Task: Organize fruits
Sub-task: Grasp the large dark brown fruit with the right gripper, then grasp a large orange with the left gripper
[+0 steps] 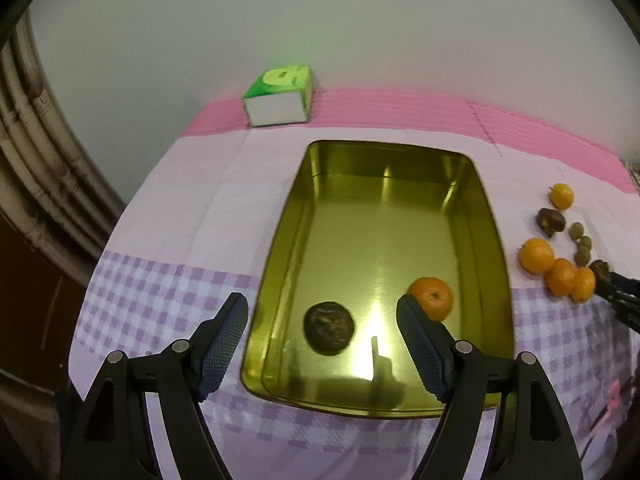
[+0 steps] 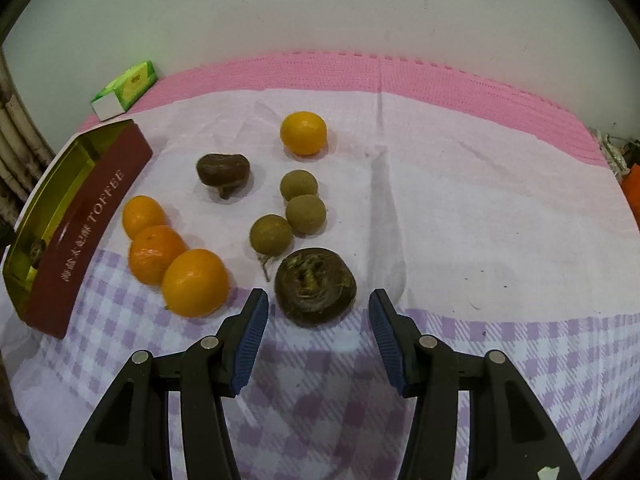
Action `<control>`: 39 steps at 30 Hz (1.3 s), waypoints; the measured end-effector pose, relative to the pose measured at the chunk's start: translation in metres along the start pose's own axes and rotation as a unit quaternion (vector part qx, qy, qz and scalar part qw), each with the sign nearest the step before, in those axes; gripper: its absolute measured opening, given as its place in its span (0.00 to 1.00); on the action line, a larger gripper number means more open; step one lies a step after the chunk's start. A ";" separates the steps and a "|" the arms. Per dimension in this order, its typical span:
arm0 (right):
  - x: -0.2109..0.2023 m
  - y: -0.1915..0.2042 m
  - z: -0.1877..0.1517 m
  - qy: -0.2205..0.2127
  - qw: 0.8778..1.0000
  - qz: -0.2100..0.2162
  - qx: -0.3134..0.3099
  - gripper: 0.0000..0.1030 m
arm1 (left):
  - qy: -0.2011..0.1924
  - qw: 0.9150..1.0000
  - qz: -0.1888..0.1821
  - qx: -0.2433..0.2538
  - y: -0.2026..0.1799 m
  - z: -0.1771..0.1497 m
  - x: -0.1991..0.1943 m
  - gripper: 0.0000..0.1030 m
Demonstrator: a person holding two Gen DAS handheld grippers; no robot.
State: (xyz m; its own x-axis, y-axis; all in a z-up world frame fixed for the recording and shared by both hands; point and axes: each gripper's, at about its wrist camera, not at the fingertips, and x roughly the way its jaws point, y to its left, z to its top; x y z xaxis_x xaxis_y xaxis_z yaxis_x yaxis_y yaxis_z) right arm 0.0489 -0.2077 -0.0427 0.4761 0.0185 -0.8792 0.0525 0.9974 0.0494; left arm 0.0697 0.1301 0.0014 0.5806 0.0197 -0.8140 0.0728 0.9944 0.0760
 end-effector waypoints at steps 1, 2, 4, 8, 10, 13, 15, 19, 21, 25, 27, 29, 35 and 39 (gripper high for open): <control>0.003 0.000 0.001 0.001 1.000 0.002 -0.001 0.48 | 0.002 1.000 -0.006 0.000 -0.003 0.000 -0.001 0.75; 0.005 0.000 0.002 0.002 1.000 0.002 -0.002 0.47 | 0.004 1.000 -0.009 0.000 -0.005 0.000 -0.001 0.75; 0.008 0.001 0.003 0.001 1.000 0.003 -0.005 0.47 | 0.008 1.000 -0.016 0.006 -0.014 0.000 -0.002 0.75; 0.010 0.003 0.006 -0.003 1.000 0.007 -0.008 0.43 | 0.013 0.999 -0.030 0.024 -0.034 0.001 -0.003 0.75; 0.012 0.003 0.008 -0.004 1.000 0.006 -0.010 0.42 | 0.012 0.999 -0.039 0.031 -0.046 0.003 -0.005 0.75; 0.012 0.004 0.008 -0.007 1.000 0.005 -0.009 0.40 | 0.013 0.998 -0.051 0.041 -0.062 0.007 -0.005 0.75; 0.011 0.004 0.007 -0.009 1.000 0.006 -0.009 0.40 | 0.017 0.997 -0.058 0.049 -0.073 0.011 -0.004 0.75; 0.012 0.004 0.005 -0.011 1.000 0.007 -0.009 0.40 | 0.028 0.995 -0.074 0.058 -0.097 0.018 0.001 0.75; 0.011 0.003 0.004 -0.009 1.000 0.009 -0.006 0.40 | 0.034 0.994 -0.080 0.059 -0.105 0.022 0.004 0.75; 0.006 -0.001 -0.001 -0.002 1.000 0.010 0.000 0.40 | 0.058 0.992 -0.096 0.055 -0.123 0.032 0.014 0.75; 0.003 -0.004 -0.004 0.004 1.000 0.011 0.003 0.40 | 0.072 0.991 -0.105 0.047 -0.131 0.037 0.020 0.75; 0.000 -0.007 -0.009 0.008 1.000 0.010 0.002 0.40 | 0.086 0.989 -0.111 0.039 -0.137 0.042 0.025 0.75; -0.002 -0.013 -0.013 0.006 1.000 0.015 0.012 0.40 | 0.125 0.982 -0.140 0.008 -0.155 0.060 0.037 0.68; -0.001 -0.010 -0.012 0.006 1.000 0.011 0.012 0.40 | 0.156 0.974 -0.164 -0.025 -0.161 0.069 0.048 0.61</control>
State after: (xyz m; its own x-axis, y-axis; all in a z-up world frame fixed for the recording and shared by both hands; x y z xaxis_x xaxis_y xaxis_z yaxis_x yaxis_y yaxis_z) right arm 0.0370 -0.2170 -0.0481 0.4676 0.0419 -0.8830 0.0629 0.9948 0.0805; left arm 0.1419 -0.0367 -0.0101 0.2584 -0.2769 -0.9255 0.1694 0.9562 -0.2388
